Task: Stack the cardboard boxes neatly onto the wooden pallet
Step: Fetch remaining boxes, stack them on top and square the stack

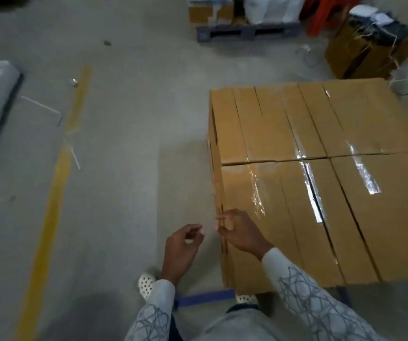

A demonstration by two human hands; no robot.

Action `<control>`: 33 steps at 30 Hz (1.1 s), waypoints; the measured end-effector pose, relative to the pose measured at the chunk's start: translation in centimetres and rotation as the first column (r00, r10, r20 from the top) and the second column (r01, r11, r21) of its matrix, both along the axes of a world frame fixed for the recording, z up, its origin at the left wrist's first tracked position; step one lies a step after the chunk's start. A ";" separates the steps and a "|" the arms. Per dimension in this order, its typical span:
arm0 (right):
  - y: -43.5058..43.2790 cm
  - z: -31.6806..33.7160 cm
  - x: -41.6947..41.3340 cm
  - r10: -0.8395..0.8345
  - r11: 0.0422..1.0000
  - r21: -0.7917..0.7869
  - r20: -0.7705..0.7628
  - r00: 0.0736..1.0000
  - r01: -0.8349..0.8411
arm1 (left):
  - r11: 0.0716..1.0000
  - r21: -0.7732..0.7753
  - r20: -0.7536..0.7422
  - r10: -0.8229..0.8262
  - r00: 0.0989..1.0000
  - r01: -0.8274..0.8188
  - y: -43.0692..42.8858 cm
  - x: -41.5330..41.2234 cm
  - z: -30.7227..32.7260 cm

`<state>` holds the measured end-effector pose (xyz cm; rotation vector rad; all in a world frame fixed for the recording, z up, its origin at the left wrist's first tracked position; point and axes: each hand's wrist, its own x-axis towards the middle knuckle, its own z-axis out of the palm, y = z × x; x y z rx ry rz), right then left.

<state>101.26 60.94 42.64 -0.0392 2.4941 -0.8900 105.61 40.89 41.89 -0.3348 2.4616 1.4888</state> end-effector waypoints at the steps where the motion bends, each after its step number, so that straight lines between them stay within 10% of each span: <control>1: -1.5 -0.5 -0.8 -0.070 0.998 -0.005 0.012 0.997 0.070 | 1.000 0.008 0.007 -0.030 1.000 0.030 -2.3 -1.7 0.0; 13: -15.2 4.1 -2.5 -0.521 0.840 -0.051 0.202 0.829 0.541 | 0.866 0.197 0.106 -0.486 0.868 0.461 -10.5 -20.9 2.9; 23: -13.4 -0.8 -18.4 -0.866 0.426 -0.121 0.232 0.442 0.897 | 0.237 0.102 0.191 -0.958 0.214 0.966 -4.2 -38.8 -0.1; 33: -7.5 -0.3 -37.5 -0.971 0.149 -0.116 0.172 0.168 0.982 | 0.250 0.093 0.185 -0.955 0.230 0.964 4.5 -58.5 0.0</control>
